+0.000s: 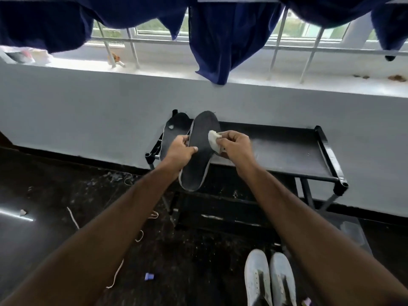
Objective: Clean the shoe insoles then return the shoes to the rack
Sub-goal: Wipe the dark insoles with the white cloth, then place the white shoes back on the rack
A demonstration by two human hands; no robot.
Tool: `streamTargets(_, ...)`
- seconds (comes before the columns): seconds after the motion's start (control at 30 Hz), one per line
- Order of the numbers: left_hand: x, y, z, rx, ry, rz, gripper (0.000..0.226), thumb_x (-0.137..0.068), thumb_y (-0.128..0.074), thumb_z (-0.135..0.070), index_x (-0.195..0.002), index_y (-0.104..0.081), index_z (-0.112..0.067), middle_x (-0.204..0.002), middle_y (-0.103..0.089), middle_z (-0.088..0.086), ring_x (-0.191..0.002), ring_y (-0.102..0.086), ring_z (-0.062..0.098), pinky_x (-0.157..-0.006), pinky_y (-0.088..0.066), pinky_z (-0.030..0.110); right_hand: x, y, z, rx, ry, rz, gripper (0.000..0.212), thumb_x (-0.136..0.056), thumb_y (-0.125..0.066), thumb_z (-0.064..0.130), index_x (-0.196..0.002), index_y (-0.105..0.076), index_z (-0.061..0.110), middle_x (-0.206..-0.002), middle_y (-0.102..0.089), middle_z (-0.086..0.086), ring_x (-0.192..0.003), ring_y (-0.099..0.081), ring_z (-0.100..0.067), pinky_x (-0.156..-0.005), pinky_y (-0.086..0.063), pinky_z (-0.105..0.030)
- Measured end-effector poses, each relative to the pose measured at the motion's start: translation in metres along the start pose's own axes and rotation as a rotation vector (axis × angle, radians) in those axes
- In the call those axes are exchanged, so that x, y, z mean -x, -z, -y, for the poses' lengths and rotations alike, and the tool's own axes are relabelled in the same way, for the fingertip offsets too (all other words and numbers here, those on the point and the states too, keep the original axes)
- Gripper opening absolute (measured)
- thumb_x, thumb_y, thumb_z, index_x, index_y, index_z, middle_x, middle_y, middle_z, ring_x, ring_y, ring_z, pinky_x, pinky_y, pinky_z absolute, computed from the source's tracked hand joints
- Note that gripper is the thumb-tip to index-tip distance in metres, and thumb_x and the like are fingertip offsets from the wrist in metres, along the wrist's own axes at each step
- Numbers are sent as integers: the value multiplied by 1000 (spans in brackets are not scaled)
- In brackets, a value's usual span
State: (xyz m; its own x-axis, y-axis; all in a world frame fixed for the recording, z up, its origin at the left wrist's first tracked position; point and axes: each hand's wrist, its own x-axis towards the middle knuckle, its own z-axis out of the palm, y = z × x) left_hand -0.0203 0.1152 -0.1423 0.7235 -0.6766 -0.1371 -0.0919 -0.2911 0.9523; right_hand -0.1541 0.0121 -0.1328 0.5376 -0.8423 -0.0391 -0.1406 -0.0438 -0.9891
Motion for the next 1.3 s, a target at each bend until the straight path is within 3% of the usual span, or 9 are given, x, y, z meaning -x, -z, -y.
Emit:
streamTargets(0.17, -52, -2, -3, -97, 56, -5, 45, -88, -62, 7, -126, -53, -15, -113, -67, 7, -109, -65, 26, -100, -54, 47, -50, -15, -6, -163, -98, 15, 16, -92, -66, 7, -85, -75, 19, -83, -70, -2, -83, -66, -19, -88, -59, -54)
streamTargets(0.43, -78, -4, -6, -344, 10, 30, 66, -85, -65, 5, -143, -48, -21, -111, -65, -1, -106, -64, 19, -86, -54, 28, -79, -29, -18, -228, -189, 31, 11, -94, -64, 4, -97, -74, 9, -87, -69, -6, -82, -66, -17, -80, -62, -42)
streamTargets(0.47, -79, -4, -6, -390, -10, 33, 65, -85, -67, 3, -143, -48, -19, -115, -65, 1, -109, -63, 21, -86, -52, 26, -80, -27, -20, -220, -193, 29, 11, -93, -65, 5, -96, -74, 10, -88, -70, -7, -83, -66, -17, -80, -61, -41)
streamTargets(0.6, -66, -8, -10, -649, -142, -37, 55, -91, -67, -11, -143, -50, -7, -141, -50, 18, -133, -45, 34, -113, -34, 40, -74, -6, -13, -252, -268, -4, 11, -93, -64, 5, -95, -73, 12, -89, -69, -8, -82, -65, -19, -69, -60, -34)
streamTargets(0.73, -30, -18, -38, -631, -388, -48, 37, -89, -62, -4, -124, -63, -12, -129, -56, 13, -123, -48, 27, -106, -32, 34, -32, 46, 17, -326, -315, -50, 11, -95, -61, 2, -100, -70, 6, -85, -67, -5, -72, -65, -11, -60, -56, -24)
streamTargets(0.93, 37, -90, -90, -372, -494, 285, 36, -84, -48, 11, -102, -65, -15, -100, -63, 0, -94, -60, 10, -86, -52, 32, 28, 160, 39, -380, -330, -150, 17, -96, -60, 1, -93, -72, 12, -80, -72, 0, -70, -66, -11, -60, -55, -23)
streamTargets(1.1, 102, -227, -96, -261, -442, 535, 41, -78, -47, 18, -91, -66, -16, -82, -64, -3, -73, -60, 6, -67, -48, 24, 56, 309, -4, -450, -342, -315, 17, -95, -60, 0, -94, -72, 12, -81, -73, -1, -69, -64, -12, -58, -54, -21)
streamTargets(1.2, 146, -329, -80, -243, -468, 758, 41, -75, -47, 19, -92, -67, -13, -84, -63, -4, -76, -61, 3, -70, -46, 18, 68, 407, -66, -402, -430, -428, 12, -94, -62, 2, -96, -69, 11, -84, -70, -3, -70, -62, -11, -55, -49, -18)
streamTargets(1.3, 170, -428, -54, -326, -443, 958, 39, -76, -49, 7, -100, -65, -19, -94, -63, -8, -90, -62, 6, -80, -49, 23, 74, 494, -146, -288, -538, -441, 10, -93, -65, 4, -96, -72, 11, -88, -70, -8, -71, -61, -14, -53, -46, -19)
